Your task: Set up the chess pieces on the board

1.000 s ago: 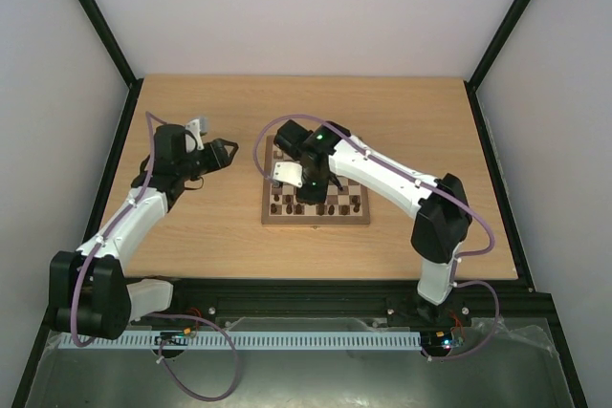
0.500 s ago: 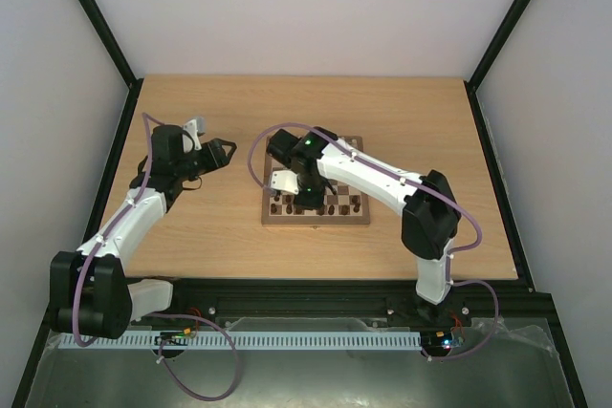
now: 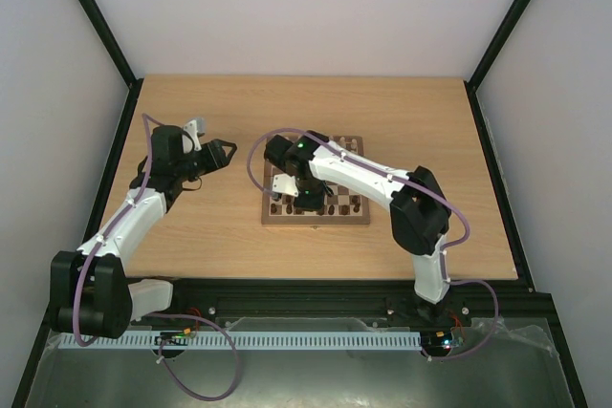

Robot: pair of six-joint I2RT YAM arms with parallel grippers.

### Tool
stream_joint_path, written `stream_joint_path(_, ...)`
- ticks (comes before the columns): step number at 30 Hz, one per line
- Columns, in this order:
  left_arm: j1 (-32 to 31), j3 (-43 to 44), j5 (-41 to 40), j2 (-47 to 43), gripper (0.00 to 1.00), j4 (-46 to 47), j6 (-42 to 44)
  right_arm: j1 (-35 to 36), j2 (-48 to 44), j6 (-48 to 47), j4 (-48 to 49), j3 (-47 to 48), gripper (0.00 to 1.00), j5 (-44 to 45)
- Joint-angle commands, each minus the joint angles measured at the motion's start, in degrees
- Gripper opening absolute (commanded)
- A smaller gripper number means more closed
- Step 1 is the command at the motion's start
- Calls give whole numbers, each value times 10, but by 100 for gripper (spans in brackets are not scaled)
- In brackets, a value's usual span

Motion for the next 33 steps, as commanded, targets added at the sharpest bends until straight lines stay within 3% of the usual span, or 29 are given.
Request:
stream_joint_path(1, 3, -8, 10, 0, 54, 11, -2, 4, 16, 8, -27, -8, 10, 19)
stream_joint_path(29, 3, -10, 18, 4, 54, 15, -2, 4, 46, 17, 4, -24, 14, 29)
stream_joint_path(33, 3, -10, 19, 4, 54, 16, -2, 4, 46, 18, 7, -26, 19, 30)
